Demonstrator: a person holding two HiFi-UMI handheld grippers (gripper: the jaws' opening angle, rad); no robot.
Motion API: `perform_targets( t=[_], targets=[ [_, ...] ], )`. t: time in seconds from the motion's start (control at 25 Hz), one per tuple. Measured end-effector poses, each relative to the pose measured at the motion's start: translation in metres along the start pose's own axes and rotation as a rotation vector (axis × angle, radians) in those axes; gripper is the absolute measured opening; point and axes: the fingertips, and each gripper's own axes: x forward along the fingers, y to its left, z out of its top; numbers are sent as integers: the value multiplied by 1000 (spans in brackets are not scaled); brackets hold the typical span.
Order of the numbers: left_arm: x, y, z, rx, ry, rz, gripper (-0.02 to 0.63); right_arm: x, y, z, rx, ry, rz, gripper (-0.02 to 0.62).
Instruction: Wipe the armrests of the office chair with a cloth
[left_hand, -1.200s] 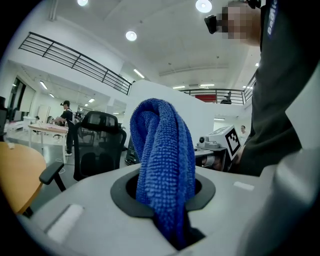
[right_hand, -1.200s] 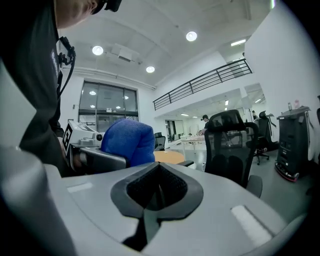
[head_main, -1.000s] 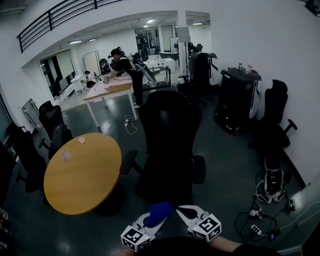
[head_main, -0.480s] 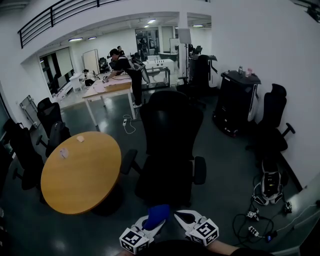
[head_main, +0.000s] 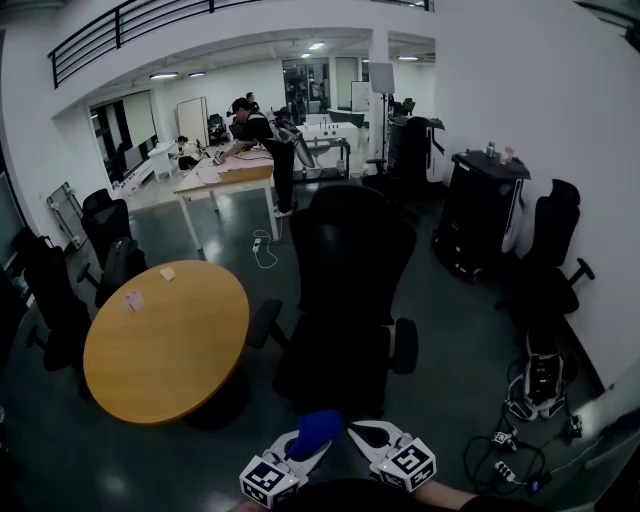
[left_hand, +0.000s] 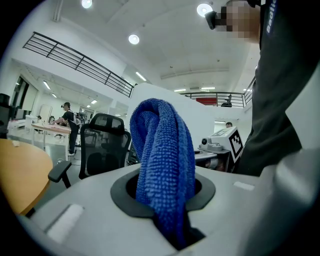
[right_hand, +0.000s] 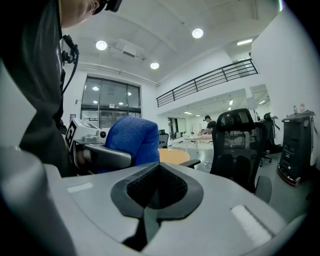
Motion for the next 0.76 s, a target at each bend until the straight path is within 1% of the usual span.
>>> perform_targets(
  t=[0.24, 0.56, 0.76],
  targets=[
    [-5, 3, 0, -2, -5, 9, 109, 5, 4, -1, 6, 9, 12, 3],
    [-2, 2, -4, -3, -2, 2, 109, 3, 1, -8, 23, 21, 3, 3],
    [0, 3, -3, -6, -8, 12, 110, 1, -4, -9, 23, 28, 7, 3]
  ],
)
